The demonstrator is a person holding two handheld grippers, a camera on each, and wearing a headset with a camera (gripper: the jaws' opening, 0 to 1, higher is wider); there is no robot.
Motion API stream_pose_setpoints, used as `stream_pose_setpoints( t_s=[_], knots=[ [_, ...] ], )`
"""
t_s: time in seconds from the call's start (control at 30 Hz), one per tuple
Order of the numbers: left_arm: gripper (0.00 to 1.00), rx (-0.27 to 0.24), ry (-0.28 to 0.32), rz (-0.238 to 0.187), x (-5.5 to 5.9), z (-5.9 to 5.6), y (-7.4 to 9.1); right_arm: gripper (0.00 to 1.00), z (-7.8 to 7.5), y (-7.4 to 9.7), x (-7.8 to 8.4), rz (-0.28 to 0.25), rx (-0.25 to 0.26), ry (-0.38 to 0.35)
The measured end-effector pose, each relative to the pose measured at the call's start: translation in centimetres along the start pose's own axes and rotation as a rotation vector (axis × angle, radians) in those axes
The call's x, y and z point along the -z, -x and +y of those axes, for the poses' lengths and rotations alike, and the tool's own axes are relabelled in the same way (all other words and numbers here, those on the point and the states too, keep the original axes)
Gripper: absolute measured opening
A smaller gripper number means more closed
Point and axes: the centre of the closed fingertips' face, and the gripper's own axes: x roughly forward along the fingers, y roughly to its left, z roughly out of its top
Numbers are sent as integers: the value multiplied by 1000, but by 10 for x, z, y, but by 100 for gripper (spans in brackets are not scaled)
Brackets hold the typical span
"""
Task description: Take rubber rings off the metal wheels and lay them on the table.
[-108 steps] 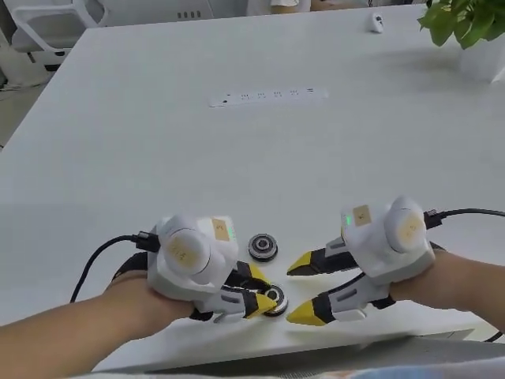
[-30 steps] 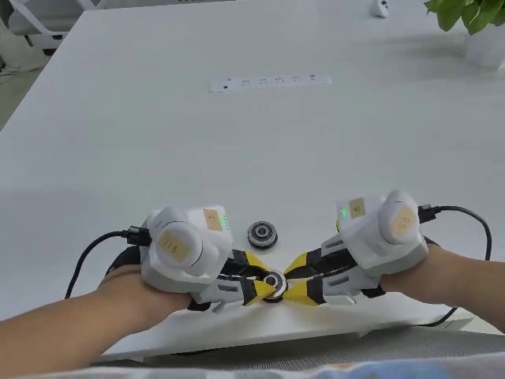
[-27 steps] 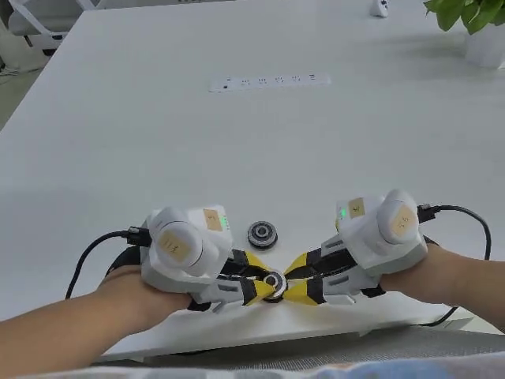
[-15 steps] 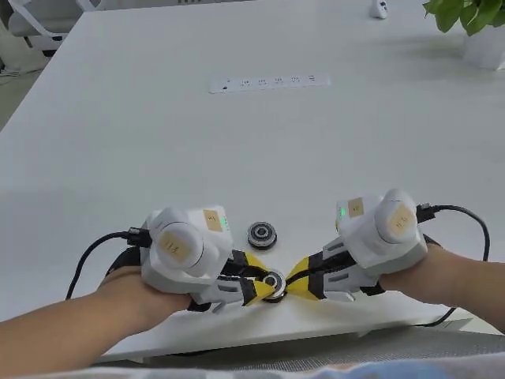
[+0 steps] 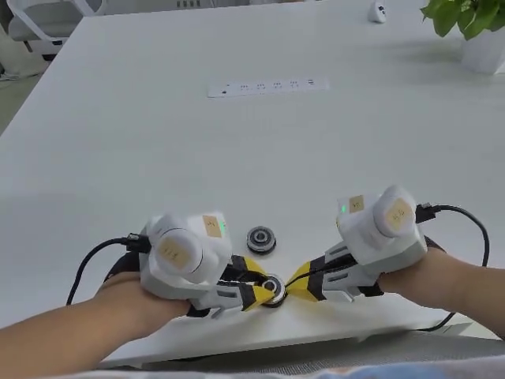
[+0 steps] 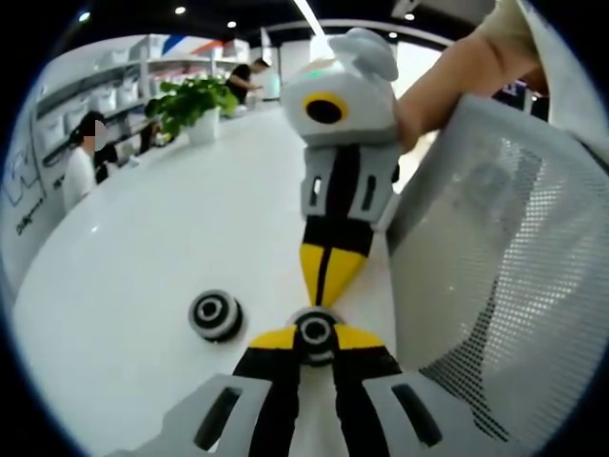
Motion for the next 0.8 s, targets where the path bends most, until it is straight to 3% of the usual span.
stream_pose_setpoints(
  t_s=[0.17,0.8],
  knots=[
    [12,0,-1,0,0,0,0,0,0,2,0,-16,-8,-59],
    [12,-6,-8,13,1,-1,1,0,3,3,-1,-36,-27,-168]
  ],
)
